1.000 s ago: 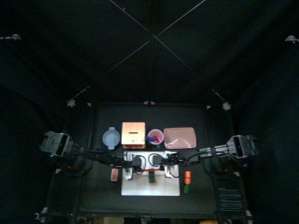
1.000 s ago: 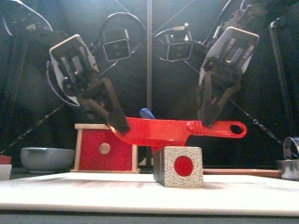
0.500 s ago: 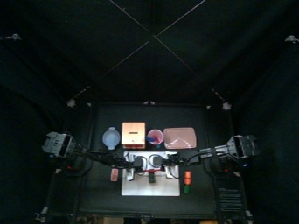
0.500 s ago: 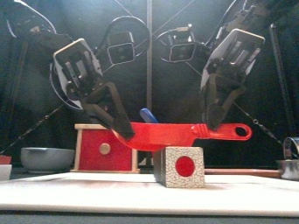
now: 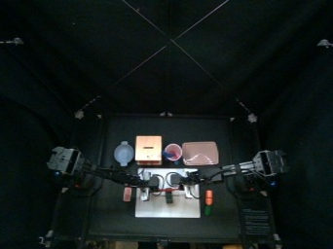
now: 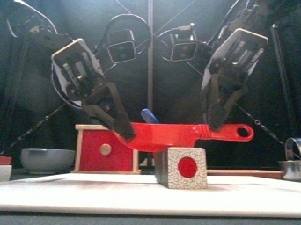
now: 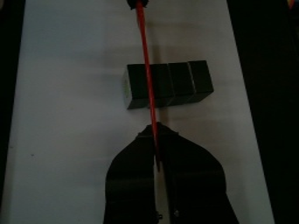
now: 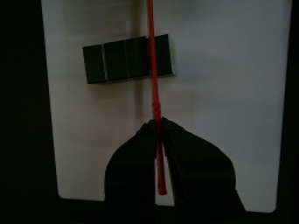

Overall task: Cut the sushi into 4 pieces with the knife
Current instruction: Cut the sushi into 4 pieces

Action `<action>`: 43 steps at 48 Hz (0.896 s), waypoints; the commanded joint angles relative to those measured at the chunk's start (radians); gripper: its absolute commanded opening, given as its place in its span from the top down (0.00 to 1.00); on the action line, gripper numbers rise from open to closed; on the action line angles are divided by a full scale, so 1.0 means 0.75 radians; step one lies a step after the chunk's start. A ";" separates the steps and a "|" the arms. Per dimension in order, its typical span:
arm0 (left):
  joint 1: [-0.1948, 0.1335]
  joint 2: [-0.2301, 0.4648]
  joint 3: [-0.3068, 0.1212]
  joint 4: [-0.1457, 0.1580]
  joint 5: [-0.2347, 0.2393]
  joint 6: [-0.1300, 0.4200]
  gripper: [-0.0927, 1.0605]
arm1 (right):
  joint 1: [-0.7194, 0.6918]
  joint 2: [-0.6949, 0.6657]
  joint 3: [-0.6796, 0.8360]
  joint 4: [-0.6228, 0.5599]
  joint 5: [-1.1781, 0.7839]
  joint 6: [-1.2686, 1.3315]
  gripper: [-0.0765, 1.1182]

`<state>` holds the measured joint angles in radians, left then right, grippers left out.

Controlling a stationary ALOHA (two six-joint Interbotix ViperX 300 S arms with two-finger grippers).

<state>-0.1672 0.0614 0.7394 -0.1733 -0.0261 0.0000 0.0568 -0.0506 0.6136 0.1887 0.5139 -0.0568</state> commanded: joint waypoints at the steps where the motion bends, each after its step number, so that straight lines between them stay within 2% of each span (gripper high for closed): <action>1: -0.006 0.000 -0.010 0.002 0.010 0.000 0.66 | 0.002 -0.008 -0.006 -0.004 0.002 -0.002 0.68; 43: -0.025 0.043 -0.012 -0.014 0.041 -0.002 0.66 | 0.004 0.027 -0.012 -0.004 0.004 -0.002 0.68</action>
<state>-0.1825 0.0859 0.7302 -0.1856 -0.0077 -0.0046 0.0629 -0.0353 0.6090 0.1887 0.5139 -0.0568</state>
